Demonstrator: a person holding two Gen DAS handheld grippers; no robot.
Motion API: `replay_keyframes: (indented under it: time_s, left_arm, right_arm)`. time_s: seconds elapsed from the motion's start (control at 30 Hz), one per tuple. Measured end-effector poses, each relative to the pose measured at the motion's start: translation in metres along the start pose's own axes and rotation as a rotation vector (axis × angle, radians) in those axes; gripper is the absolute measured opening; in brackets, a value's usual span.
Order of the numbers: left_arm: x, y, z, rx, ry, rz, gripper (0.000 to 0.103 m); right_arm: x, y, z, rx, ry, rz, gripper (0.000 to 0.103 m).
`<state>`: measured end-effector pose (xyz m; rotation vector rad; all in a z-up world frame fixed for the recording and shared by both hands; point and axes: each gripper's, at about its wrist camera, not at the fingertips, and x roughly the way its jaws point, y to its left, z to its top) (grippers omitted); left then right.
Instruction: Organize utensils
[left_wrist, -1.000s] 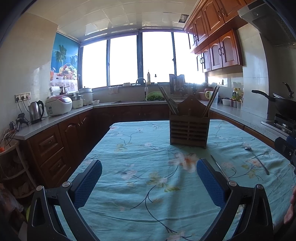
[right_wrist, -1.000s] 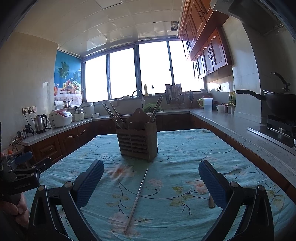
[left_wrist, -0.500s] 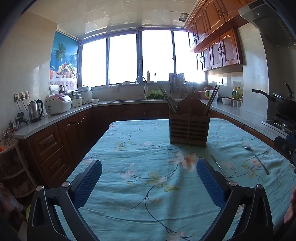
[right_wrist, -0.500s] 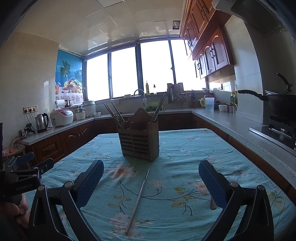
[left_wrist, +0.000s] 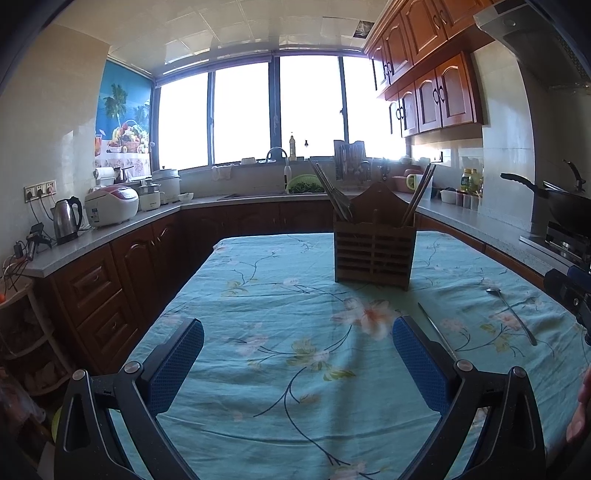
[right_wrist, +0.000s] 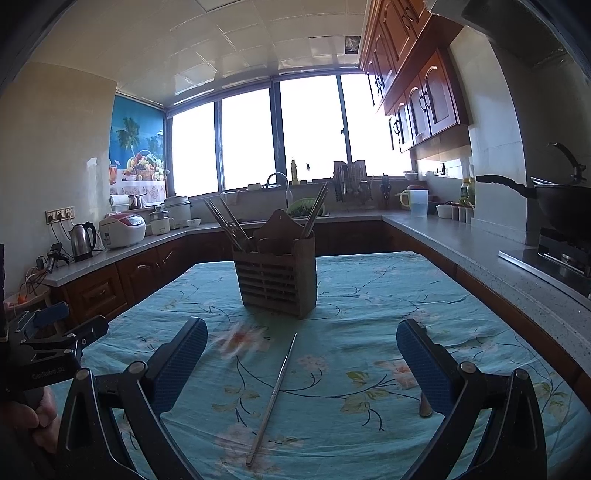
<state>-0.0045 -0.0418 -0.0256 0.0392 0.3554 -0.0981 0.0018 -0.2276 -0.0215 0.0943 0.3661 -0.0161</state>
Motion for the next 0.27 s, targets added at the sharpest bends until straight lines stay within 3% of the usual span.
replay_keyframes:
  time_s: [0.27]
  left_arm:
    - [0.0043, -0.0045, 0.0063, -0.005, 0.026, -0.012, 0.102]
  right_arm:
    - [0.0064, -0.0049, 0.0005, 0.009, 0.019, -0.007, 0.103]
